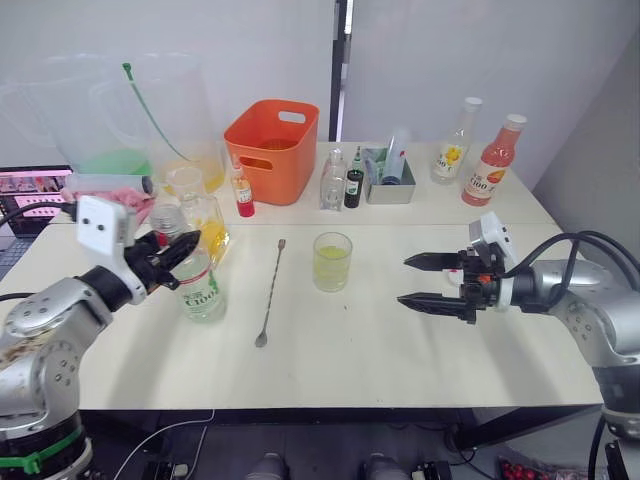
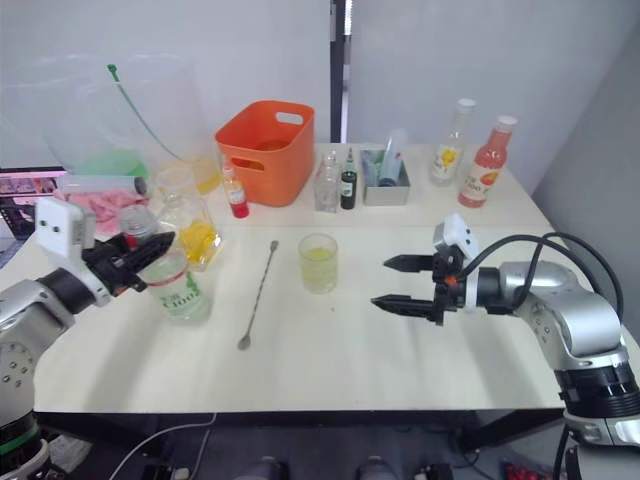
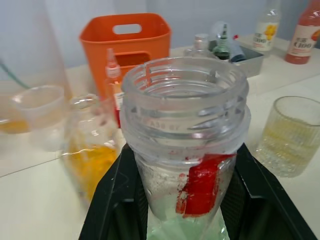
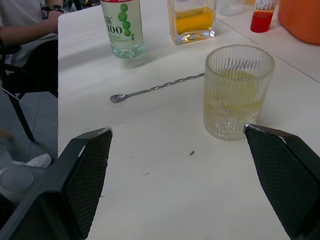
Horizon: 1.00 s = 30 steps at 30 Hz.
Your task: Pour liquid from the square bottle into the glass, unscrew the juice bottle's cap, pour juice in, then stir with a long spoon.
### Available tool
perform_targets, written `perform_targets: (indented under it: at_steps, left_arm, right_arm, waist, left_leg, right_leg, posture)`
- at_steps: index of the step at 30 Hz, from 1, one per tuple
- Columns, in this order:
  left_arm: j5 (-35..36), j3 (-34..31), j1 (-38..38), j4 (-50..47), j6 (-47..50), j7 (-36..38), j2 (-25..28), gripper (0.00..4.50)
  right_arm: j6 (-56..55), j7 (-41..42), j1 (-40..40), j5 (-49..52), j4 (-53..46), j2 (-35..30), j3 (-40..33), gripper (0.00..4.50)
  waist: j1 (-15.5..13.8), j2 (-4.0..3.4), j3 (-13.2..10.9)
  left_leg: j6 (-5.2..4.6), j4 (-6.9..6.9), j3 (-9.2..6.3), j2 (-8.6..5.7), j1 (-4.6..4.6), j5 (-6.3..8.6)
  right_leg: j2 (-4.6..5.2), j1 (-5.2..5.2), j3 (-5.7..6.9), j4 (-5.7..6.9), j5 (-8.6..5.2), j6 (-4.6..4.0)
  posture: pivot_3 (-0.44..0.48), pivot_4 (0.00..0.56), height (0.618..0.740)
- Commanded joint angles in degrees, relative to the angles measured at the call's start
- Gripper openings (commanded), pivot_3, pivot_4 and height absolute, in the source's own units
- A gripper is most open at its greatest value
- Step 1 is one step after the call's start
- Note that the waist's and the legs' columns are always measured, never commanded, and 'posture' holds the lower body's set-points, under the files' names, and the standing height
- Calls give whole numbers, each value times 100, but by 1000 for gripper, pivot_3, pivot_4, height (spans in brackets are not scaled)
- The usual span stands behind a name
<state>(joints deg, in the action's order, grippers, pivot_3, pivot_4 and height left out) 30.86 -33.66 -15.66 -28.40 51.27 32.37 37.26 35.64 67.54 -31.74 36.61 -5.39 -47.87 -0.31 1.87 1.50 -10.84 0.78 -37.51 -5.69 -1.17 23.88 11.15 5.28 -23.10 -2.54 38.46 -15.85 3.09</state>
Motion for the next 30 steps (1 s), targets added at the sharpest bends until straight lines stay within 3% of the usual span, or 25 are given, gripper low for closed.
perform_targets:
  at_steps: [1,5,11,17,23,30]
  left_arm:
    - [-69,-740,188,235,-371,-124,260,1418]
    - [-166,-859,149,826,-794,-221,373,1418]
    - [-537,-375,-473,2147,-1652,-325,580,1418]
    - [-1355,461,-2039,4940,-2955,-388,1062,1418]
    - [-1547,834,-3645,7478,-4052,-50,1226,1418]
    - [-1890,1236,-4477,8963,-4984,3,1135,1418]
  right_arm:
    - [-43,78,-192,-65,15,99,33,4458]
    - [94,14,-219,-24,-163,172,25,4458]
    - [307,-311,-63,98,-583,284,-130,4458]
    - [529,-741,366,204,-1120,224,-429,4458]
    - [615,-1083,485,217,-1336,291,-607,4458]
    - [662,-1418,494,109,-1428,309,-584,4458]
  waist:
    - [1,0,0]
    - [-47,0,0]
    - [-115,1,1]
    - [-123,16,7]
    - [-83,20,7]
    - [-46,21,7]
  left_leg:
    - [0,4,0,0,-2,0]
    - [0,10,0,0,-4,0]
    - [2,11,3,-2,-3,1]
    - [2,18,2,-3,-2,0]
    - [2,30,3,-4,-2,0]
    - [2,31,5,-7,-1,0]
  right_leg:
    - [0,-3,0,1,0,-1]
    - [1,-3,1,-2,2,-3]
    - [6,-3,1,-7,2,-4]
    - [4,-6,6,-9,4,-6]
    - [6,-17,10,0,4,-6]
    - [8,-18,11,0,4,-5]
  posture:
    - [0,150,740]
    - [0,150,740]
    - [0,150,740]
    - [0,150,740]
    - [0,150,740]
    - [0,150,740]
